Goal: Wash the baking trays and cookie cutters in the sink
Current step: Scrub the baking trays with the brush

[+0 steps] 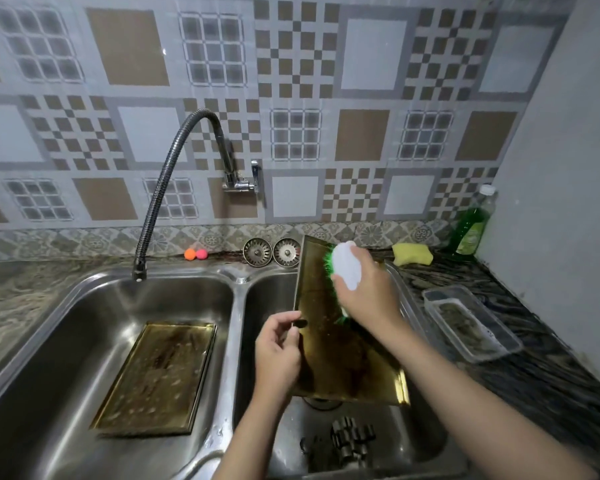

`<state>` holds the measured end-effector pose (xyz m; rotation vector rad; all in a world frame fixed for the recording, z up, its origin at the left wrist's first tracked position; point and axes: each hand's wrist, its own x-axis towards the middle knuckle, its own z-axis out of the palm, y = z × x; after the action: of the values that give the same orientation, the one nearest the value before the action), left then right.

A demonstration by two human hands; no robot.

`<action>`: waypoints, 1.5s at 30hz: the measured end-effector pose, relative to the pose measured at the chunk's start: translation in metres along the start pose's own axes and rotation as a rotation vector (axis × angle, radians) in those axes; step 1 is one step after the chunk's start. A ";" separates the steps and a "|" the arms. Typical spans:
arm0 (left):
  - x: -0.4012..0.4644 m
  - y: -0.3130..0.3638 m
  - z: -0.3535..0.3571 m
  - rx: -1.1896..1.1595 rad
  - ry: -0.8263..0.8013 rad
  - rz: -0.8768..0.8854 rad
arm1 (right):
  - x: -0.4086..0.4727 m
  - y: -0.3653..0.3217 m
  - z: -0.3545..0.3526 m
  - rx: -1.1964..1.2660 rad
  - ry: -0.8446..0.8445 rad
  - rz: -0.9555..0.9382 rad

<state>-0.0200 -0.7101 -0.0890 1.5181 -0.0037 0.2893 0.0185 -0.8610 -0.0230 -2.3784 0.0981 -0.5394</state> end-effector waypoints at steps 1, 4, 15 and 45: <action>0.000 0.001 0.004 -0.008 0.001 0.003 | -0.007 -0.010 0.005 0.037 -0.023 -0.012; 0.010 0.001 -0.002 -0.020 0.053 -0.011 | -0.036 -0.021 0.019 0.064 -0.193 -0.181; 0.000 -0.006 -0.016 0.071 0.059 -0.013 | -0.011 -0.017 0.030 0.101 -0.157 -0.161; 0.025 -0.008 -0.004 -0.174 0.026 -0.067 | 0.006 -0.028 0.042 0.219 -0.015 -0.004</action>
<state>0.0054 -0.7020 -0.0926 1.3390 0.0413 0.2485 0.0388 -0.8149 -0.0314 -2.1695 0.0261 -0.5067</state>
